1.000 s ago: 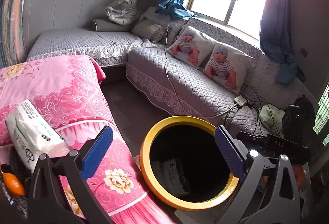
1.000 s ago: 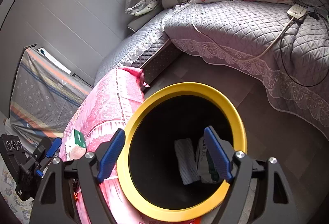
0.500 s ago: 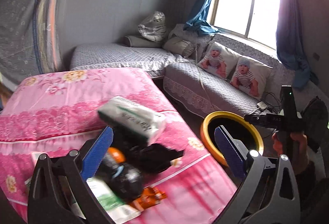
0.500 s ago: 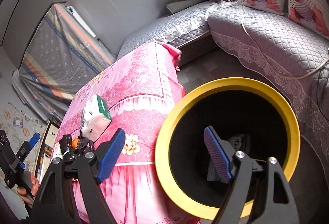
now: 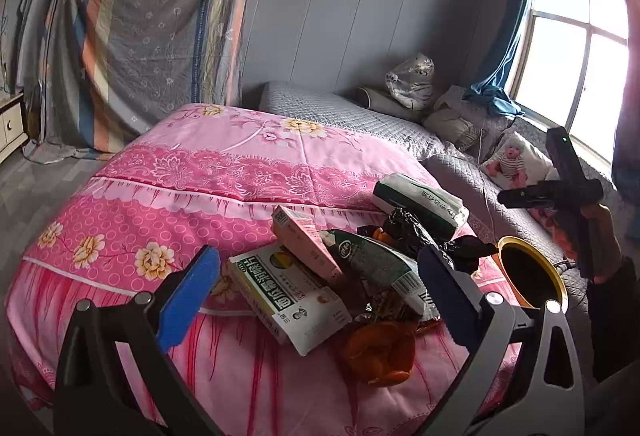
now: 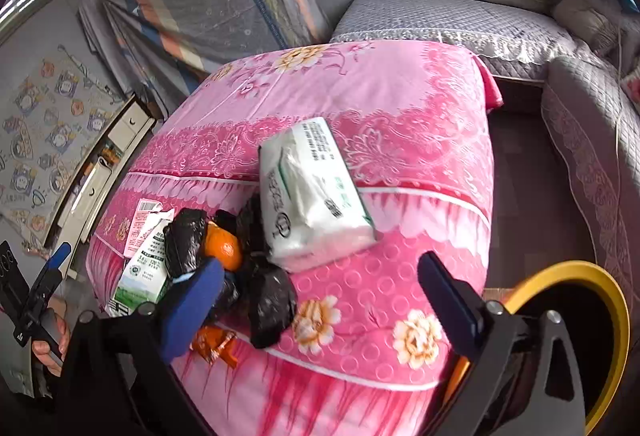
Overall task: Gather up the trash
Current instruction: 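Move both tools back to the trash pile on the bed, then grasp the white printed bag with the right gripper and lift it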
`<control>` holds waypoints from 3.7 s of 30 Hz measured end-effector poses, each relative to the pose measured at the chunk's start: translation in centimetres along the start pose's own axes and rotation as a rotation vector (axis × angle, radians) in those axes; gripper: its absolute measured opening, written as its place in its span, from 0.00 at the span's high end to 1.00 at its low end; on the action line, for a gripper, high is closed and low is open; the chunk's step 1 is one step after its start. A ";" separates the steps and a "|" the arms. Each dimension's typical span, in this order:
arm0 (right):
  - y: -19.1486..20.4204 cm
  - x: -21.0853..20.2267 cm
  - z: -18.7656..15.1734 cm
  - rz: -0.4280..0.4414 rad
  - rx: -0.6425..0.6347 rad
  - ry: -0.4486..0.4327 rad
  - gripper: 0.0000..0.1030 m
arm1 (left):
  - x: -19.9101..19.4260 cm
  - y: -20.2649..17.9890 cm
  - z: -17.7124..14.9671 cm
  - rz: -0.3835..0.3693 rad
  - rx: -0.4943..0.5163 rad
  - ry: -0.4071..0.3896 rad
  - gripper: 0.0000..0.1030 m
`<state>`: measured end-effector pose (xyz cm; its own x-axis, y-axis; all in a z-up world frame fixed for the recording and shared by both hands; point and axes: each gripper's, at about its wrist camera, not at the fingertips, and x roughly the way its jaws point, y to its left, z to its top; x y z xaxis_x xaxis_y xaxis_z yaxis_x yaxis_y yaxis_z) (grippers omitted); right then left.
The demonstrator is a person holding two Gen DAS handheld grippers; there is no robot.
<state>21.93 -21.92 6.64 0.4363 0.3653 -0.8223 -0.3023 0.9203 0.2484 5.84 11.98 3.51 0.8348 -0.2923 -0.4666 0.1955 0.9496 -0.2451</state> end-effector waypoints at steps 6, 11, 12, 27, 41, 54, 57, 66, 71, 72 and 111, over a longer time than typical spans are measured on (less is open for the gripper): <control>2.3 7.1 7.2 -0.076 -0.092 0.221 0.08 | 0.0 0.4 -1.2 -0.007 -0.013 -0.003 0.08; 3.2 12.1 9.7 -0.201 -0.163 0.366 0.08 | 0.2 1.3 -1.7 -0.010 -0.036 0.014 0.08; 3.4 12.7 10.0 -0.219 -0.176 0.381 0.08 | 0.2 1.5 -1.8 -0.007 -0.039 0.017 0.08; 2.8 20.0 9.8 -0.269 -0.204 0.554 0.18 | 1.6 2.6 -1.6 0.007 -0.065 0.052 0.08; -0.3 9.9 10.9 -0.081 -0.076 0.244 0.26 | 1.5 -1.1 -0.6 -0.046 0.016 0.070 0.08; 0.9 0.2 3.5 0.122 -0.042 0.058 0.25 | 3.7 -6.6 -2.1 -0.225 0.084 0.212 0.08; 1.2 -0.6 1.9 0.148 -0.039 0.044 0.25 | 4.6 -7.0 -2.2 -0.249 0.063 0.247 0.08; 1.3 -3.4 -0.4 0.191 -0.045 -0.021 0.25 | 5.6 -5.8 -1.6 -0.204 0.034 0.280 0.08; 1.3 -3.6 -1.0 0.210 -0.045 -0.030 0.25 | 6.0 -2.6 -0.6 -0.101 -0.019 0.297 0.08; 1.4 -3.6 -1.1 0.209 -0.046 -0.032 0.25 | 6.3 -2.2 -0.2 -0.095 -0.022 0.302 0.08; 0.1 -5.1 -2.5 0.227 0.018 -0.066 0.25 | 15.0 4.8 6.3 -0.167 -0.228 0.450 0.73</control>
<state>17.54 -23.98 9.56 0.4137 0.5706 -0.7094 -0.3843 0.8158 0.4322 22.60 12.88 0.69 0.4884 -0.5044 -0.7121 0.1478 0.8520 -0.5022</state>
